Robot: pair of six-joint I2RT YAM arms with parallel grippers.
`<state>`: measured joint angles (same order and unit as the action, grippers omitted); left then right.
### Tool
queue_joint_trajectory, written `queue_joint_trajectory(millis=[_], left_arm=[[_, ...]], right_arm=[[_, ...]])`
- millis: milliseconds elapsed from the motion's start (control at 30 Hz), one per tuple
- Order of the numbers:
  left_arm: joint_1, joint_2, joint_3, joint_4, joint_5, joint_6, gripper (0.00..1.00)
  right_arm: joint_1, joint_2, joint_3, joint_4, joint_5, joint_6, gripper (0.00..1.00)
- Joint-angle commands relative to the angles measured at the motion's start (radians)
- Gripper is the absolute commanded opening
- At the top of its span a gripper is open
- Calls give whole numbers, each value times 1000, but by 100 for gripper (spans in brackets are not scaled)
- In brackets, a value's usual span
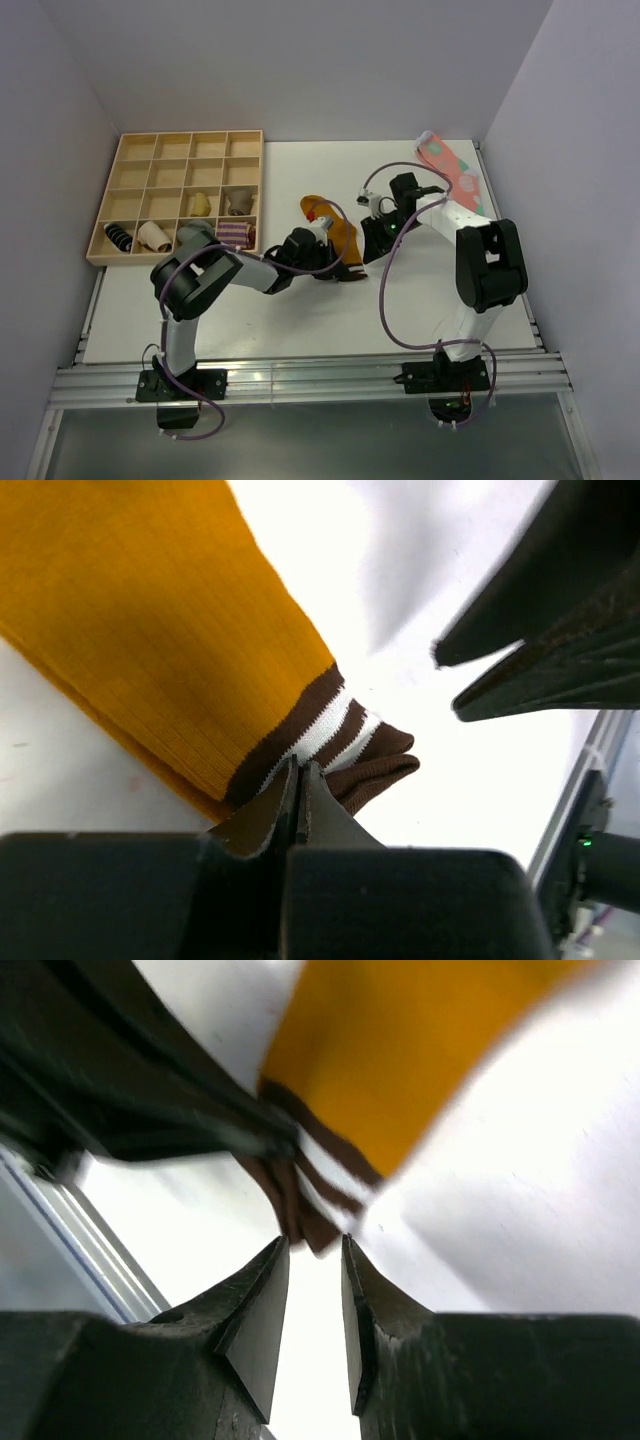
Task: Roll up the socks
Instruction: Roll the sock at the center of the board.
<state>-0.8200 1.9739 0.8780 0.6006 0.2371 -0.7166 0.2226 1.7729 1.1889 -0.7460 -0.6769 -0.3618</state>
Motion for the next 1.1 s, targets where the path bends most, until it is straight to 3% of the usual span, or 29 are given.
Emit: queue_joint_trajectory(millis=[0,367,667,1067], left_arm=[[48,57,-14,-224,16,-37,0],[105,123,104,-401,162,-55,0],[134,152,122,-438,247,-55,0],[150,172,130,-441,330,-55,0]], right_arm=[[-23,-72,-31,63,-6,-66,34],[37,-295,-221,194,19,-288,34],[297,-473,-443,430,281,-342,31],[383,-431,-506,568,381,-417,30]])
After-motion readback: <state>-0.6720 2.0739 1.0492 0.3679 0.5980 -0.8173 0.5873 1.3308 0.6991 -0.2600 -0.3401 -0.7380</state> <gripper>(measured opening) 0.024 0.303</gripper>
